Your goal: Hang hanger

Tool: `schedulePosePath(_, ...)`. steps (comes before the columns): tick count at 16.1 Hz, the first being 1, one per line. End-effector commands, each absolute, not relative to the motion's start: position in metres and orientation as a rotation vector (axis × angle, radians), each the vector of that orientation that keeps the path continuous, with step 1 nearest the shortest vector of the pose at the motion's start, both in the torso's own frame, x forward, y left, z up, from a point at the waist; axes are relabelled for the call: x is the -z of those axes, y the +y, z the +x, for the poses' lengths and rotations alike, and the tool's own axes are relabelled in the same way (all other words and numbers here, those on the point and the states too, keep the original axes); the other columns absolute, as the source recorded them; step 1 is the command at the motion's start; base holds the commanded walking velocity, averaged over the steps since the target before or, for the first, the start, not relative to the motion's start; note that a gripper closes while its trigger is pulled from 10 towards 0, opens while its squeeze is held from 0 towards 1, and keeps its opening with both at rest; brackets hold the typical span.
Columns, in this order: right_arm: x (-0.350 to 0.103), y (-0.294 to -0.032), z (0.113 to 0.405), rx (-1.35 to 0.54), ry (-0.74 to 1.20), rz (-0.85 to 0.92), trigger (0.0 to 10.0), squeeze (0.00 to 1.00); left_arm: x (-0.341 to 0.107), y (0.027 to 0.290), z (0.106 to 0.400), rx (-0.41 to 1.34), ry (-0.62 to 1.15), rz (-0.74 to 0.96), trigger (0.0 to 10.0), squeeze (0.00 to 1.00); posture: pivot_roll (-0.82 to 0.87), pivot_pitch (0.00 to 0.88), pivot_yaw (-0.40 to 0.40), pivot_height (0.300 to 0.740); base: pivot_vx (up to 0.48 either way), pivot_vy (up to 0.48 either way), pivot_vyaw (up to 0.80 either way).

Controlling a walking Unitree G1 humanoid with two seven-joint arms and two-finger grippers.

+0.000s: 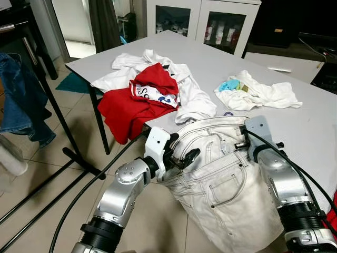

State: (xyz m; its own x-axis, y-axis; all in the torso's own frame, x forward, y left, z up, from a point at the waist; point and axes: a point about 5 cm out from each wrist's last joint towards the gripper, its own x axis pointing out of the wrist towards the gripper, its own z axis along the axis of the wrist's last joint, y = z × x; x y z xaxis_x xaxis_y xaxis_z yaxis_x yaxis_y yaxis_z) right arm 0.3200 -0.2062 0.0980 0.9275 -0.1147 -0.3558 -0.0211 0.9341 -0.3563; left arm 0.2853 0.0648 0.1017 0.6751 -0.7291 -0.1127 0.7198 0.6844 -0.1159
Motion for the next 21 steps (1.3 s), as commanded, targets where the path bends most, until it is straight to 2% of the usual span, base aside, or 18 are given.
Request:
schedulePosePath(1, -0.111, -0.212, 0.327, 0.094, 0.321, -0.329, 0.0, 0.00, -0.104, 0.062, 0.287, 0.817, 0.144, -0.048, 10.0, 0.00, -0.01, 0.000, -0.058, 0.740, 0.000, 0.000, 0.00)
schedulePosePath(9, -0.131, -0.193, 0.350, 0.063, 0.216, -0.277, 0.0, 0.00, -0.103, 0.060, 0.285, 0.823, 0.147, -0.052, 10.0, 0.00, -0.01, 0.000, -0.062, 0.740, 0.000, 0.000, 0.00)
schedulePosePath(13, -0.156, -0.184, 0.375, 0.064, 0.119, -0.277, 0.0, 0.00, -0.102, 0.059, 0.285, 0.822, 0.152, -0.052, 10.0, 0.00, -0.01, 0.000, -0.061, 0.740, 0.000, 0.000, 0.00)
schedulePosePath(17, -0.180, -0.177, 0.387, 0.052, 0.034, -0.252, 0.0, 0.00, -0.102, 0.060, 0.285, 0.822, 0.154, -0.048, 10.0, 0.00, 0.00, 0.000, -0.067, 0.740, 0.000, 0.000, 0.00)
schedulePosePath(21, -0.225, -0.204, 0.391, 0.152, -0.130, -0.218, 0.0, 0.00, -0.101, 0.060, 0.284, 0.818, 0.158, -0.044, 10.0, 0.00, -0.01, 0.000, -0.061, 0.740, 0.000, 0.000, 0.00)
